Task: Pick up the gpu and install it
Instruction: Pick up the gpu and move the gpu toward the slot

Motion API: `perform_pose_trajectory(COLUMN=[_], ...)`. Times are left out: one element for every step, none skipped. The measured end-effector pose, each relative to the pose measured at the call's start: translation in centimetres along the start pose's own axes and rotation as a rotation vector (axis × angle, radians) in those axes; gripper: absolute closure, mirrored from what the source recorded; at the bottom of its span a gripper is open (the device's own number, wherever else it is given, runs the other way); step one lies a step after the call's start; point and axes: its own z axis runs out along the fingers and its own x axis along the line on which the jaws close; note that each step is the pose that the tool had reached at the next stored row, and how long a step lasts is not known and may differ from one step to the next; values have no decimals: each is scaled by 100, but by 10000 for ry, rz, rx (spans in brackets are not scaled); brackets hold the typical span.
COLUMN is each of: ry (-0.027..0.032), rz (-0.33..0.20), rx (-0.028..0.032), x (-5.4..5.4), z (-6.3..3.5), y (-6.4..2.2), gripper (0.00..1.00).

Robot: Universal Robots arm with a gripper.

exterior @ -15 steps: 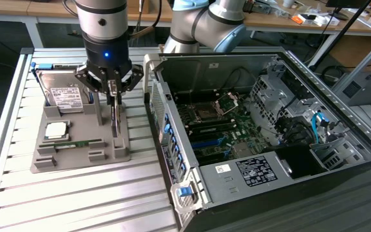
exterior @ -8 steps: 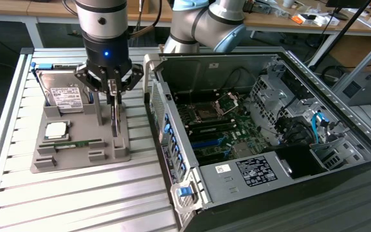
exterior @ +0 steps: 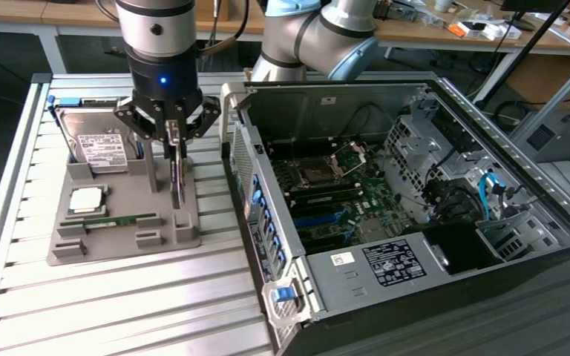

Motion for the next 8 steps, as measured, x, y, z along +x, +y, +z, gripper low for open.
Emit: perform_pose_trajectory(ry=[0,0,0,0,0,-1,0,0], rz=[0,0,0,0,0,0,0,0], rx=[0,0,0,0,0,-1,0,0], x=[0,0,0,0,0,0,-1,-1], z=[-3,-7,-9,-12,-15,-17,-19,-21], y=[0,0,0,0,0,0,1,1], gripper=[73,73,73,73,73,73,73,73])
